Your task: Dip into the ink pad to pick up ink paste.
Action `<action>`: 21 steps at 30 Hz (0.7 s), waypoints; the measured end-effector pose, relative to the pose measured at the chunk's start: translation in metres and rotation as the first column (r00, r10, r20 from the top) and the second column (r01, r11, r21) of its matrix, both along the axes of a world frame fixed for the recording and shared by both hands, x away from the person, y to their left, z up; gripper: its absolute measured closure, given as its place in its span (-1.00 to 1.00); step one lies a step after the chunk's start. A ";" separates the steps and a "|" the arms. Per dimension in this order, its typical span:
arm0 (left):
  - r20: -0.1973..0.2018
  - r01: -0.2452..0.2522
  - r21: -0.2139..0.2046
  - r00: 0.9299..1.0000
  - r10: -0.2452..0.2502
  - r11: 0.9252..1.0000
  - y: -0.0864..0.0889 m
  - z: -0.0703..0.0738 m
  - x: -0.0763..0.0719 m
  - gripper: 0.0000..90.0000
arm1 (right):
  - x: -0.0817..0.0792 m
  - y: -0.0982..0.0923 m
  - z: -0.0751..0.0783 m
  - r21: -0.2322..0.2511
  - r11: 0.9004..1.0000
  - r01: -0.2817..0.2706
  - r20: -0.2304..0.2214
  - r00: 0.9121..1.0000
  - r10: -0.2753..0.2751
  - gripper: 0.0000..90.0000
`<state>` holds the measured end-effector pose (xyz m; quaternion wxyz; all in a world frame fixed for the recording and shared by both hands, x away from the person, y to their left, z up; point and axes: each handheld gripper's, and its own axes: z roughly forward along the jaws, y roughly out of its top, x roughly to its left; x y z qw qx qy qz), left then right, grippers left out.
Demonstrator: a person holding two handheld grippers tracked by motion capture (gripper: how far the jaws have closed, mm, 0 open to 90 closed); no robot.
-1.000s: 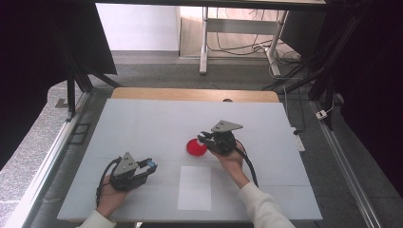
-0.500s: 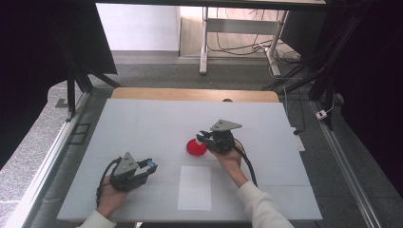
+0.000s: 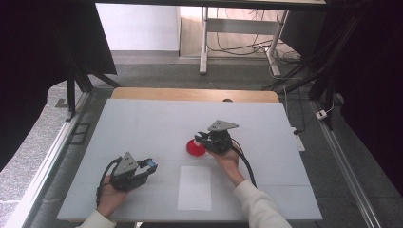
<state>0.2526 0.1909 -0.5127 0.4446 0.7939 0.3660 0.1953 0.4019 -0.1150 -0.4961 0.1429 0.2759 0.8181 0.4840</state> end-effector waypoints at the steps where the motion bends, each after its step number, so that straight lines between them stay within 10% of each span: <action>1: 0.000 0.001 0.000 1.000 -0.001 1.000 0.000 0.000 0.000 0.43 | 0.000 0.000 0.000 -0.014 1.000 -0.001 -0.005 1.000 0.001 0.66; 21: -0.001 0.000 0.004 1.000 0.000 1.000 0.001 0.000 0.000 0.43 | 0.011 0.001 -0.012 -0.046 0.999 0.013 -0.032 0.999 -0.015 0.66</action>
